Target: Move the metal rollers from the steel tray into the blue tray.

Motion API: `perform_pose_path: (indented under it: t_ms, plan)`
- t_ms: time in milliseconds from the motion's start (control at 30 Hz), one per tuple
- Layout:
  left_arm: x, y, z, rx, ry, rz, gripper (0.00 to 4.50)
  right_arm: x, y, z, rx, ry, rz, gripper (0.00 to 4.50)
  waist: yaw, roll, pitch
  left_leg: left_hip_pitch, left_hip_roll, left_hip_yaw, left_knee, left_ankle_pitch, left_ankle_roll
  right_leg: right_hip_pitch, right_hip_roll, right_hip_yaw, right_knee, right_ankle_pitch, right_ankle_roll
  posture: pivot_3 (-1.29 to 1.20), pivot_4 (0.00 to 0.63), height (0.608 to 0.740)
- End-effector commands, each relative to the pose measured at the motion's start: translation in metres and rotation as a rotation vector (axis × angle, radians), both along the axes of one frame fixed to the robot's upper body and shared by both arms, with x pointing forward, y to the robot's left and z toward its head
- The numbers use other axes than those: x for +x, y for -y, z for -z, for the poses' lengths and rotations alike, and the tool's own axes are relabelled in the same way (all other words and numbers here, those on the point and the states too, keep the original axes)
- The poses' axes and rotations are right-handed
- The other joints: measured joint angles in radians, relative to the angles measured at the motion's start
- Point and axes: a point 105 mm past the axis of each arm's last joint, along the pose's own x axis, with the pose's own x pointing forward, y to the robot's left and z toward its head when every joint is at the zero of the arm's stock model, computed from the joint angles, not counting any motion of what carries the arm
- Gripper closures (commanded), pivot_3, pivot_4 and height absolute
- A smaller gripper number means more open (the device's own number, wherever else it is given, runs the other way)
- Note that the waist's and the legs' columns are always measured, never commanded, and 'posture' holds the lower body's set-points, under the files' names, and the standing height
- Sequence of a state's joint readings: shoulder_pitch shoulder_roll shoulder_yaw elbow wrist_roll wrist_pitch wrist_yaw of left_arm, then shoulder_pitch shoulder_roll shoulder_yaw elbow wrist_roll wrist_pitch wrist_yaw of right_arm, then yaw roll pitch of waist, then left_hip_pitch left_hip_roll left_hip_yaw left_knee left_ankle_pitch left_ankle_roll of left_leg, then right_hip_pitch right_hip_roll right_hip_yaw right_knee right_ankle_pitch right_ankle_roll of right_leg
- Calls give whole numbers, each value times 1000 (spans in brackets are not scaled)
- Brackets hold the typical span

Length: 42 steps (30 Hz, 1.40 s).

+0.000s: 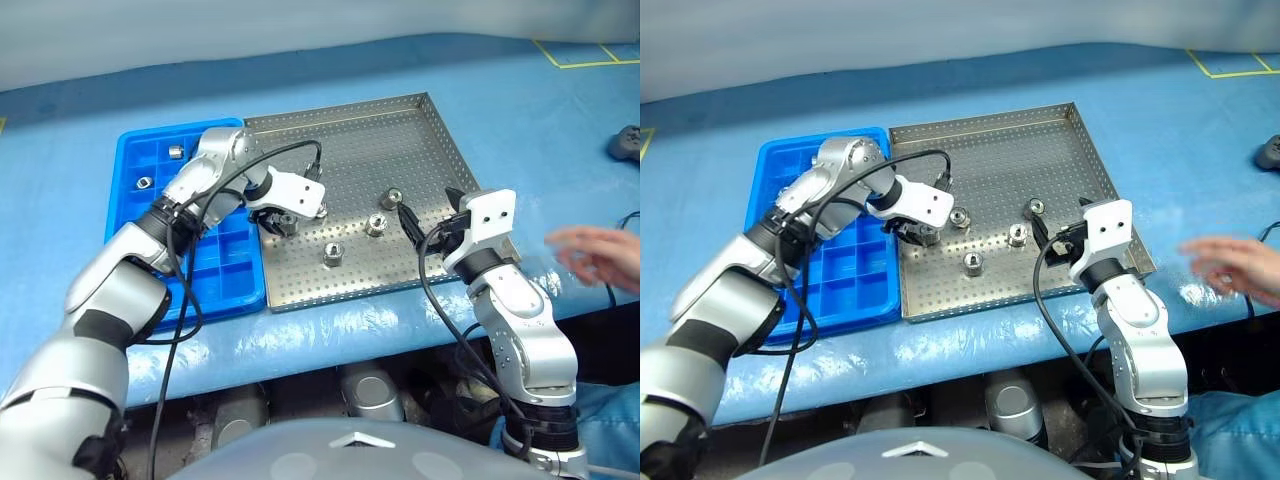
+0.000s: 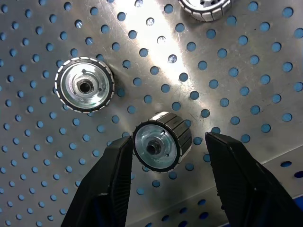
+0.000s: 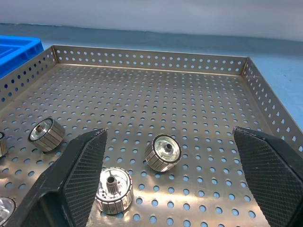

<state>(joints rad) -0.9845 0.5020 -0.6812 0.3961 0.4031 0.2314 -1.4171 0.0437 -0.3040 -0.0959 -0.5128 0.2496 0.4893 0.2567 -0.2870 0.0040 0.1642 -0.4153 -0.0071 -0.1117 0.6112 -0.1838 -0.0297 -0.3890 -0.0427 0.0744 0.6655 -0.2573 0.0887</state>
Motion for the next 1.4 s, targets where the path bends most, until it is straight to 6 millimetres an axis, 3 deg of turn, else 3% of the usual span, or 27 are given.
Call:
perform_pose_path:
  t_ms: [33, 167, 300, 333, 567, 633, 800, 933, 1167, 1267, 1400]
  plan:
    - [3, -4, 3, 28, 27, -2, 1863, 1, 2, -10, -2, 40, 8, 0, 0, 0, 0, 0, 0, 0, 0, 0, 0, 0, 0, 0, 0, 0, 0, -310, 150, 740]
    - [1, -2, 8, 20, 17, 0, 1863, 1, 1, -11, -4, 42, 9, 0, 1, 0, 0, 0, 0, 0, 0, 0, 0, 0, 0, 0, 0, 0, 0, -311, 150, 740]
    - [0, 2, 10, -8, 7, -14, 3056, 1, 1, -11, -7, 45, 10, 0, 0, 0, 0, 0, 0, 0, 0, 0, 0, 0, 0, 0, 0, 0, 0, -312, 150, 740]
    - [0, 2, 9, -11, 5, -18, 3169, 1, 2, -11, -8, 45, 10, 0, 0, 0, 0, 0, 0, 0, 0, 0, 0, 0, 0, 0, 0, 0, 0, -311, 150, 740]
    - [0, 1, 8, -35, 4, -29, 3169, 1, 3, -12, -10, 48, 16, 0, 0, 0, 0, 3, 0, 0, 1, 0, 0, 2, 0, 0, 1, 0, 0, -311, 150, 740]
    - [-1, 8, -1, -122, -14, -55, 3169, 1, 2, -13, -8, 49, 12, 0, 0, 0, 0, 3, 0, 0, 1, 0, 0, 3, 0, 0, 1, 0, 0, -313, 150, 740]
    - [19, 21, -54, -485, 44, -263, 3169, -4, -5, -12, 3, 39, -17, 0, 4, 0, 0, 0, 0, -1, 2, 0, 0, 2, 0, -1, 0, 0, 0, -312, 150, 740]
    - [12, -3, -63, -570, 76, -361, 3169, -11, -14, -13, -2, 33, -67, 0, -3, 1, 0, 2, 1, 0, 0, 0, 0, 1, 0, 0, 1, 0, 0, -279, 150, 740]
    - [-4, -69, -65, -635, 237, -652, 3169, -19, -26, -23, -31, 34, -154, 0, 18, 1, 0, 4, 2, -1, 2, 0, 0, 0, 2, 0, 7, -1, -1, -224, 150, 740]
    - [-14, -100, -65, -642, 343, -820, 3169, -19, -26, -25, -38, 30, -165, 0, 46, 0, 0, 4, 2, -1, 2, 0, 0, 1, 2, 0, 8, -1, -2, -182, 150, 740]
    - [-24, -121, -58, -669, 428, -1008, 3169, -18, -28, -23, -44, 8, -192, 0, 92, 0, 1, 4, 2, -1, 2, 0, 0, 1, 1, -1, 8, -1, -3, -123, 150, 740]
